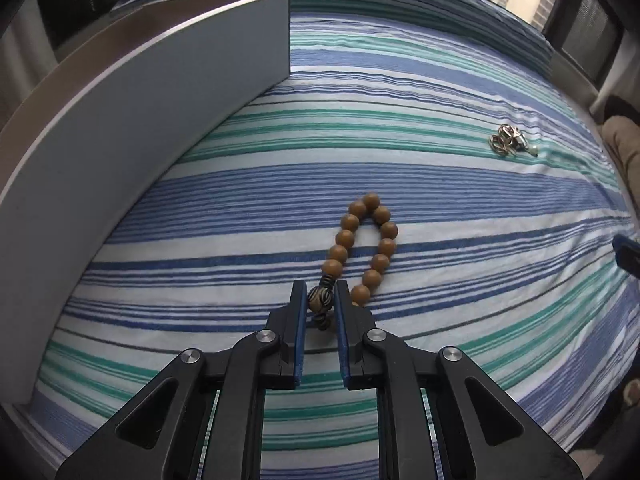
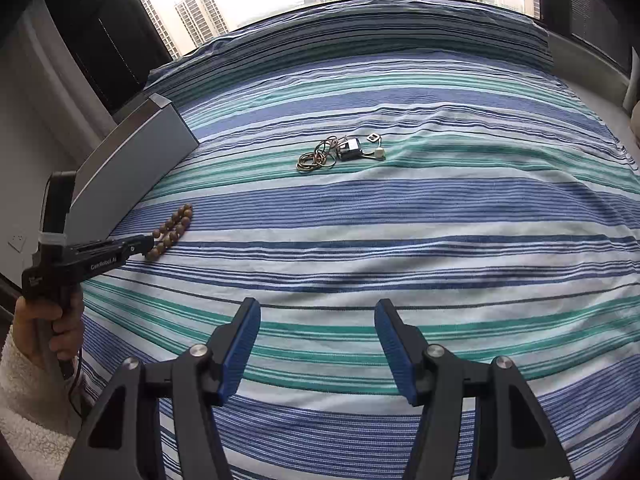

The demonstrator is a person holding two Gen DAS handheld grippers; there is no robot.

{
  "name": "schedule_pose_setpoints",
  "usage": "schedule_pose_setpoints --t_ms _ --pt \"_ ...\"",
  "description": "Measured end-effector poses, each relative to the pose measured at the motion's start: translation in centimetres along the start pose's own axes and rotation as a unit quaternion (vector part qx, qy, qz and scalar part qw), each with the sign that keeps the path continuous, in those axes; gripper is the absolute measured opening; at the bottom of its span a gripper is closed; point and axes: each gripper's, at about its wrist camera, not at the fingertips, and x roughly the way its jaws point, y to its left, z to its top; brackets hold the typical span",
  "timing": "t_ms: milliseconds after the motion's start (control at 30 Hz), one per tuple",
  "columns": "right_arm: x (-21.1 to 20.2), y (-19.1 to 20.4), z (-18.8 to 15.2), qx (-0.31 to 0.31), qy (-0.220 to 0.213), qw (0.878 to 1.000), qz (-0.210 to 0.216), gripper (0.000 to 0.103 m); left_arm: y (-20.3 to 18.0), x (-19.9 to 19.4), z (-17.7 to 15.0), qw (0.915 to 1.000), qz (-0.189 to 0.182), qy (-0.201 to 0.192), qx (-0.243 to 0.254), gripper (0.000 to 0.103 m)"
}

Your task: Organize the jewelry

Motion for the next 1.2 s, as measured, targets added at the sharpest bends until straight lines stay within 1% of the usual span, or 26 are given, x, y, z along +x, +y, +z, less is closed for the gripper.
schedule_pose_setpoints --t_ms 67,133,167,233,333,400,467,500,533,567,600,633,667,700,733,833,933,1000,1067,1100,1133,1167,1200 --pt "0.9 0.8 2.6 -0.019 0.006 1.0 0.006 0.061 0.1 -0.2 -0.4 1.0 0.008 -0.006 0.001 0.013" --pt "3.0 1.9 5.0 -0.036 0.02 0.999 -0.005 0.061 0.0 -0.1 -0.7 0.9997 0.02 -0.014 0.001 0.013" --pt "4.3 1.8 6.1 -0.029 0.02 0.999 -0.01 0.061 0.1 0.0 -0.7 0.9997 0.02 -0.015 -0.003 0.013" --pt "7.0 1.7 7.8 -0.013 0.023 1.0 0.001 0.061 0.7 -0.1 -1.1 0.9997 0.009 -0.015 -0.015 0.016" --pt "10.9 1.6 9.4 0.007 0.021 1.0 -0.019 0.061 1.3 -0.7 -1.4 0.9995 0.009 -0.021 -0.023 0.023" --pt "12.6 1.5 10.3 0.025 0.009 0.999 -0.037 0.06 1.6 -0.9 -1.7 0.9993 0.012 -0.025 -0.025 0.024" --pt "14.0 1.6 10.8 0.039 0.006 0.998 -0.046 0.06 1.8 -0.9 -1.9 0.9992 0.012 -0.025 -0.029 0.025" --pt "14.2 1.9 11.1 0.04 -0.006 0.997 -0.058 0.06 1.9 -0.9 -2.1 0.9992 0.011 -0.024 -0.031 0.026" --pt "14.4 2.2 11.2 0.039 -0.009 0.997 -0.072 0.06 2.0 -0.8 -2.2 0.9992 0.011 -0.022 -0.033 0.026" --pt "14.6 2.5 11.3 0.036 -0.012 0.995 -0.089 0.055 2.1 -0.8 -2.3 0.9992 0.01 -0.019 -0.034 0.026" --pt "14.7 2.8 11.4 0.029 -0.012 0.993 -0.11 0.034 2.2 -0.7 -2.4 0.9992 0.009 -0.018 -0.035 0.026" --pt "14.8 3.0 11.6 0.02 -0.011 0.993 -0.12 0.024 2.2 -0.7 -2.5 0.9992 0.008 -0.017 -0.036 0.026" --pt "14.7 3.2 11.5 0.013 -0.008 0.993 -0.12 0.022 2.2 -0.7 -2.6 0.9992 0.008 -0.016 -0.036 0.026" --pt "14.4 3.3 11.2 0.009 -0.007 0.993 -0.118 0.019 2.2 -0.8 -2.6 0.9992 0.009 -0.015 -0.036 0.026" --pt "13.8 3.4 10.8 0.006 -0.005 0.994 -0.11 0.019 2.2 -1.0 -2.8 0.9992 0.01 -0.016 -0.034 0.026" --pt "11.0 3.7 8.7 -0.005 0.001 0.997 -0.073 0.019 2.3 -1.9 -3.2 0.9992 0.012 -0.022 -0.029 0.027" --pt "7.7 3.8 5.3 -0.02 0.015 0.999 -0.042 0.019 2.4 -2.4 -3.7 0.9994 0.01 -0.021 -0.026 0.029" --pt "5.8 3.9 2.6 -0.03 0.028 0.999 -0.031 0.019 2.4 -2.5 -4.2 0.9996 0.008 -0.017 -0.023 0.031" --pt "4.5 3.9 -0.1 -0.042 0.046 0.998 -0.026 0.019 2.2 -2.6 -4.7 0.9997 0.006 -0.012 -0.019 0.037" --pt "3.9 3.8 -1.2 -0.046 0.054 0.997 -0.03 0.022 2.1 -2.7 -4.9 0.9998 0.005 -0.01 -0.016 0.045" --pt "3.4 3.9 -2.1 -0.046 0.056 0.997 -0.036 0.022 2.0 -2.8 -5.1 0.9999 0.005 -0.01 -0.013 0.052" --pt "2.8 3.7 -2.8 -0.043 0.054 0.997 -0.038 0.029 1.9 -3.0 -5.4 0.9999 0.005 -0.01 -0.01 0.055" --pt "2.2 3.4 -3.5 -0.039 0.05 0.997 -0.038 0.039 1.9 -3.1 -5.5 0.9999 0.005 -0.011 -0.008 0.059"
